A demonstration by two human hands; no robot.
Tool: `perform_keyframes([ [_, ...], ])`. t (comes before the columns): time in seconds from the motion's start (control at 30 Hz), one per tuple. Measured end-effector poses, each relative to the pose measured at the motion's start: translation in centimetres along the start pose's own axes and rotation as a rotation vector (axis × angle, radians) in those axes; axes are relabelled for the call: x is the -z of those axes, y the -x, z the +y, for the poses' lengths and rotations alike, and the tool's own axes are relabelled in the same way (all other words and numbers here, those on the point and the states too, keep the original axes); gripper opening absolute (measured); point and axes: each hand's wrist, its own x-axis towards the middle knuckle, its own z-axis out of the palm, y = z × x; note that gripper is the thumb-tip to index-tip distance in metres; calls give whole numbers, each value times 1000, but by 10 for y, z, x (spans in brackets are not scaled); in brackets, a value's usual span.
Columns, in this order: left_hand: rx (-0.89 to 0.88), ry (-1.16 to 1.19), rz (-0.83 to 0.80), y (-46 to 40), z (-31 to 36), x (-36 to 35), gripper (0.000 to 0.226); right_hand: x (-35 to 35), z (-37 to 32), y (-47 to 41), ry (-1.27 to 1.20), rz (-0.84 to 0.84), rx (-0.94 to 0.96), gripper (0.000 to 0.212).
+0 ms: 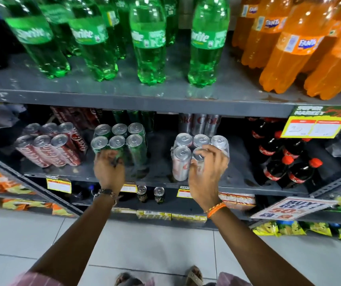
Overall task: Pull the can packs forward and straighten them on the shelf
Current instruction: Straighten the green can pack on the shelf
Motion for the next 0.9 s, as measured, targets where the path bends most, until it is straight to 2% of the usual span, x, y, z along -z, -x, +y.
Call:
perform_keyframes([
  [0.03, 59, -6, 24, -10, -7, 7, 29, -14, -15, -3, -19, -27, 18, 24],
  [0.1, 204, 14, -26, -30, -20, 18, 57, -44, -43, -7, -82, -123, 5, 31],
  [0.2, 278, -19, -252, -56, -38, 25, 86, -92, -69, -18, -178, -437, -188, 40],
  [0.27, 217, -20, -370, -74, -48, 27, 82, -125, -75, -25, -77, -659, -284, 49],
  [0.33, 157, 3, -423, -85, -53, 30, 72, -150, -73, -28, -20, -766, -368, 56],
  [0.43, 52, 64, -510, -91, -62, 36, 72, -175, -67, -26, -74, -737, -530, 59],
  [0.67, 16, 163, -664, -109, -91, 46, 70, -185, -59, 5, -122, -623, -531, 54],
  [0.77, -77, 150, -643, -109, -109, 50, 62, -184, -66, 21, -143, -601, -553, 53],
  [0.9, -68, 245, -627, -108, -124, 50, 47, -182, -74, 33, -125, -568, -562, 50],
])
